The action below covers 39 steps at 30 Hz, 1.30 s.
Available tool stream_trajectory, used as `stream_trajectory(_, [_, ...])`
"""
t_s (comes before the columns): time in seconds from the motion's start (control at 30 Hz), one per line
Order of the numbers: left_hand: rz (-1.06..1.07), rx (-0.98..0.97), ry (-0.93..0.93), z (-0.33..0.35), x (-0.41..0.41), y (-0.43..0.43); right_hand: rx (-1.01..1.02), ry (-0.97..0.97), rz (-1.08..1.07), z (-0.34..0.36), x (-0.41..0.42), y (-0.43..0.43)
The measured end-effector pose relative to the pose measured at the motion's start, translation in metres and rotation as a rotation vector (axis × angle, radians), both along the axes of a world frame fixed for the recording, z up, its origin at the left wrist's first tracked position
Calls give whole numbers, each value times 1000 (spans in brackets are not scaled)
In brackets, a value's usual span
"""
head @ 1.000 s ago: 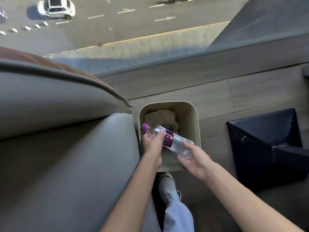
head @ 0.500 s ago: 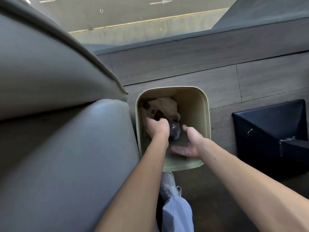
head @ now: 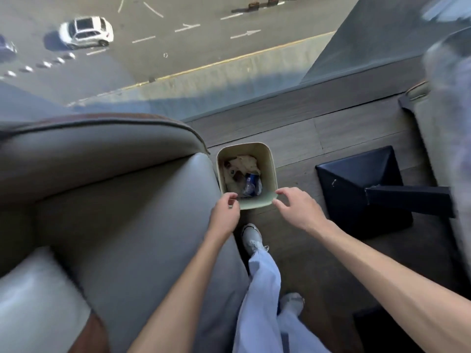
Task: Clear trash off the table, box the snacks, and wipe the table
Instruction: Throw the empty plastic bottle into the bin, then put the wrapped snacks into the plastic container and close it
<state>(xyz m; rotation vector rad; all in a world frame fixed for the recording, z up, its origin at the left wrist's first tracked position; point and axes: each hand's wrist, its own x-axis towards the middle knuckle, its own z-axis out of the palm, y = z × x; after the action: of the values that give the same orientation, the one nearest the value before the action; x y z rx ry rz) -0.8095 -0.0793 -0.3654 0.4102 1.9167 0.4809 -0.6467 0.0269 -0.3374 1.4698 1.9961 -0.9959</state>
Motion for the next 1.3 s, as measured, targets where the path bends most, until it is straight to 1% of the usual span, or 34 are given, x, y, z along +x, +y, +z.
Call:
stream_trajectory(0.07, [-131, -41, 124, 52, 7, -15, 66, 26, 67, 50, 14, -15])
stream_trajectory(0.13, [-279, -121, 287, 107, 16, -32, 110, 62, 90, 100, 30, -34])
stream_trajectory(0.2, [-338, -182, 388, 161, 30, -50, 137, 120, 96, 150, 51, -56])
stream_trajectory(0.3, [-348, -194, 436, 234, 68, -78, 200, 213, 66, 215, 95, -95])
stream_trajectory(0.37, [-416, -168, 456, 275, 105, -93, 226, 251, 8, 248, 135, -119])
stream_trajectory(0.53, [-616, -66, 475, 350, 203, -98, 244, 313, -254, 306, 262, -162])
stream_trajectory(0.63, [-759, 35, 500, 382, 263, -82, 314, 313, -439, 333, 343, -173])
stream_trajectory(0.73, [-942, 146, 578, 408, 322, -64, 427, 292, -619, 359, 417, -187])
stream_trajectory(0.8, [-1067, 215, 633, 423, 360, -52, 510, 274, -732, 375, 458, -201])
stream_trajectory(0.9, [-1230, 308, 678, 438, 407, -39, 633, 246, -847, 392, 504, -225])
stream_trajectory(1.1, [-1425, 436, 707, 449, 460, -20, 717, 227, -1061, 405, 547, -267])
stream_trajectory(1.2, [-1471, 490, 712, 449, 464, -6, 726, 232, -1118, 408, 547, -272])
stream_trajectory(1.3, [-1490, 497, 702, 448, 453, 13, 699, 234, -1157, 407, 533, -255])
